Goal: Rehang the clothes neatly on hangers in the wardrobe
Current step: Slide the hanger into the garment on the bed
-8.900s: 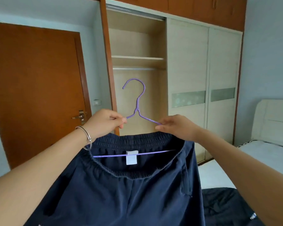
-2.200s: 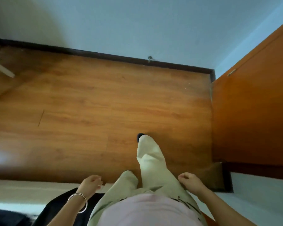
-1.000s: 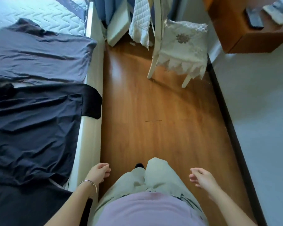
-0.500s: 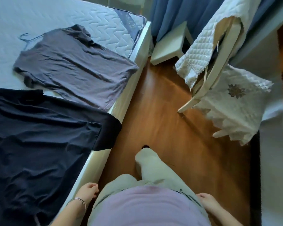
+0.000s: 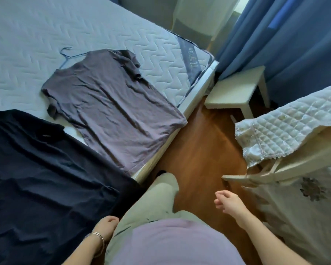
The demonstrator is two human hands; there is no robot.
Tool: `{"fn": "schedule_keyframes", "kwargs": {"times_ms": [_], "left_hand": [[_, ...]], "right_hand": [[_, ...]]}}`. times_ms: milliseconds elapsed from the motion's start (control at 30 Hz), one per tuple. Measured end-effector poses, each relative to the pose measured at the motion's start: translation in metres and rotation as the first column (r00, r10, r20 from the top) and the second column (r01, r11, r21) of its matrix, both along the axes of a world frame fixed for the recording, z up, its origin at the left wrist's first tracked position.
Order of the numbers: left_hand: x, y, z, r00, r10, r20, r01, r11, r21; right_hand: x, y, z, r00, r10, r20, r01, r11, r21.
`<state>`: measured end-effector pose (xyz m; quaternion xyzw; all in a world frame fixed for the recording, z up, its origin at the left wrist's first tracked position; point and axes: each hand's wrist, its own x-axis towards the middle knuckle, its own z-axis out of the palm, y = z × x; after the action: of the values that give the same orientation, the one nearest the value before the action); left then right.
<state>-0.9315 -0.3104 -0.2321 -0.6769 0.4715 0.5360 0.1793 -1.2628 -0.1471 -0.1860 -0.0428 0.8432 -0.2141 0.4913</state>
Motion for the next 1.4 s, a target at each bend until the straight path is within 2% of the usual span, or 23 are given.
{"fn": "schedule_keyframes", "kwargs": {"times_ms": [167, 233, 333, 467, 600, 733, 833, 900, 1000, 1167, 1233, 1300, 1400], "left_hand": [[-0.047, -0.065, 0.0, 0.983, 0.185, -0.02, -0.184, 0.982, 0.037], [-0.069, -0.095, 0.001, 0.946, 0.318, -0.066, -0.318, 0.948, 0.019], [-0.103, -0.132, 0.013, 0.92, 0.361, -0.149, -0.369, 0.929, -0.026], [-0.132, -0.16, 0.022, 0.857, 0.459, -0.234, -0.484, 0.873, -0.062], [-0.136, -0.153, 0.012, 0.805, 0.583, -0.106, -0.589, 0.807, -0.036], [-0.142, -0.123, 0.011, 0.672, 0.733, 0.101, -0.739, 0.672, 0.044], [-0.167, -0.111, 0.022, 0.59, 0.789, 0.17, -0.807, 0.575, 0.134], [-0.185, -0.121, 0.024, 0.612, 0.775, 0.155, -0.789, 0.588, 0.179], [-0.197, -0.157, 0.022, 0.632, 0.77, 0.087, -0.775, 0.624, 0.104], [-0.187, -0.257, 0.006, 0.646, 0.762, -0.042, -0.763, 0.647, 0.011], [-0.175, -0.312, -0.017, 0.68, 0.731, -0.06, -0.733, 0.673, -0.101], [-0.163, -0.371, -0.045, 0.718, 0.695, -0.038, -0.68, 0.688, -0.252], [-0.153, -0.459, -0.09, 0.814, 0.579, -0.044, -0.535, 0.719, -0.444]], "right_hand": [[-0.044, -0.017, 0.001, 0.971, 0.215, 0.106, -0.234, 0.948, 0.215], [-0.068, -0.032, 0.001, 0.984, 0.167, 0.067, -0.179, 0.954, 0.241], [-0.101, -0.065, 0.004, 0.998, 0.056, 0.008, -0.056, 0.964, 0.261], [-0.137, -0.134, 0.002, 0.985, 0.168, 0.04, -0.173, 0.964, 0.203], [-0.165, -0.217, 0.0, 0.908, 0.417, 0.03, -0.417, 0.896, 0.151], [-0.199, -0.293, -0.006, 0.795, 0.605, 0.032, -0.605, 0.789, 0.106], [-0.225, -0.34, -0.011, 0.699, 0.714, 0.051, -0.712, 0.686, 0.151], [-0.238, -0.369, -0.016, 0.597, 0.797, 0.09, -0.794, 0.57, 0.212], [-0.242, -0.42, -0.027, 0.493, 0.858, 0.147, -0.852, 0.441, 0.283], [-0.193, -0.536, -0.048, 0.408, 0.906, 0.114, -0.907, 0.388, 0.167], [-0.163, -0.586, -0.066, 0.345, 0.936, 0.064, -0.935, 0.337, 0.111], [-0.129, -0.636, -0.08, 0.244, 0.97, 0.001, -0.967, 0.243, 0.075], [-0.077, -0.714, -0.098, 0.15, 0.977, -0.15, -0.983, 0.164, 0.086]]}}
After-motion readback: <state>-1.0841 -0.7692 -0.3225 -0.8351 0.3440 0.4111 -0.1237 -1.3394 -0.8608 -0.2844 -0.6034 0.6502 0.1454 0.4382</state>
